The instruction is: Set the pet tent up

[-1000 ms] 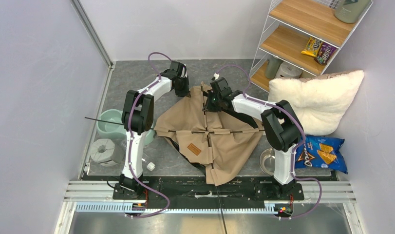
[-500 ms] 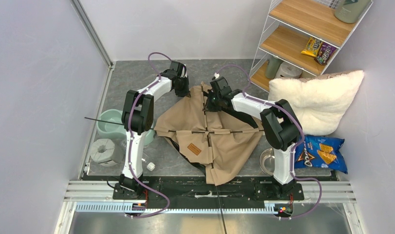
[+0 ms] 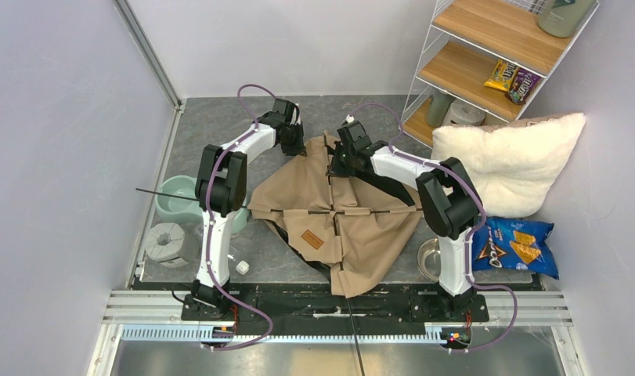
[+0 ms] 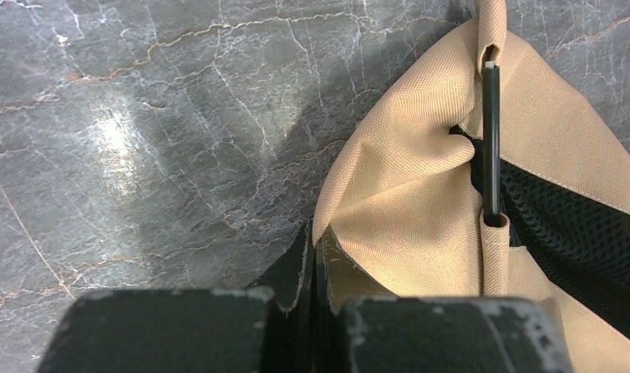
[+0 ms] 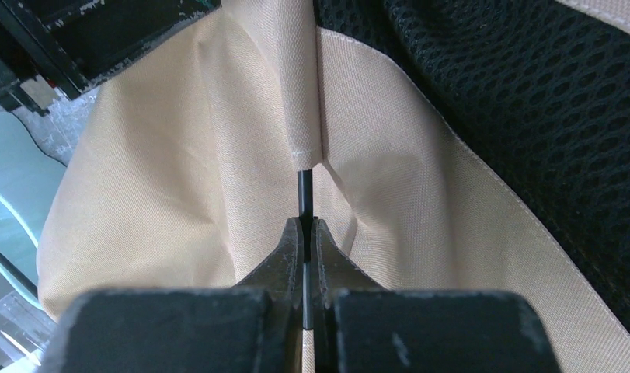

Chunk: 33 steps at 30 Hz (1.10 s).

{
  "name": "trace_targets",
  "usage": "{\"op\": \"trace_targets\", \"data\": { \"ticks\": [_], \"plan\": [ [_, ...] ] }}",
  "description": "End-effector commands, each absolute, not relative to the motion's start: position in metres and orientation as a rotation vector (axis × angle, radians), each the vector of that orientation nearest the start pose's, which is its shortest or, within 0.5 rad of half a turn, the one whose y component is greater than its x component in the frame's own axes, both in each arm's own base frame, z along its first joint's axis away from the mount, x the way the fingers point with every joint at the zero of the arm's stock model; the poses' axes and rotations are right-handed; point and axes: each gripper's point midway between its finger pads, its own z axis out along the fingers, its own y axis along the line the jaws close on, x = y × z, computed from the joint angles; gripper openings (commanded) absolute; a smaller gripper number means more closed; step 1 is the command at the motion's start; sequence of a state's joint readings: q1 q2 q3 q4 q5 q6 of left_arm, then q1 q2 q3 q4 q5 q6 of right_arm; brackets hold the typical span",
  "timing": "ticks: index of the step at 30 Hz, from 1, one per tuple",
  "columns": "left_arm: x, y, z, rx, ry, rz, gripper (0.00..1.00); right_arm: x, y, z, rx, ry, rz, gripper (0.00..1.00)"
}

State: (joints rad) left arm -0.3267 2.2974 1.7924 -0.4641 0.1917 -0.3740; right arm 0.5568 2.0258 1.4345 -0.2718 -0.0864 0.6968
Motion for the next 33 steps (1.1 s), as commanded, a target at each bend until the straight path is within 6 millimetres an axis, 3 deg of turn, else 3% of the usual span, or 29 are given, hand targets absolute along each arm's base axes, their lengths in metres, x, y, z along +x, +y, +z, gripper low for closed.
{"op": "trace_targets", "data": {
  "ticks": [1,7,24,33],
  "plan": [
    [0.49,-0.215,0.013,-0.004,2.635,-0.486,0.02,0.435,0.301,0.068,0.226,2.481,0.634,0.0],
    [0.49,-0.215,0.014,-0.005,2.631,-0.487,0.02,0.434,0.299,0.062,0.252,2.504,0.646,0.0],
    [0.49,-0.216,0.015,-0.004,2.628,-0.491,0.02,0.406,0.289,0.048,0.344,2.593,0.64,0.0],
    [0.494,-0.215,0.023,0.016,2.612,-0.484,0.02,0.411,0.287,0.054,0.332,2.57,0.617,0.0]
  ]
}}
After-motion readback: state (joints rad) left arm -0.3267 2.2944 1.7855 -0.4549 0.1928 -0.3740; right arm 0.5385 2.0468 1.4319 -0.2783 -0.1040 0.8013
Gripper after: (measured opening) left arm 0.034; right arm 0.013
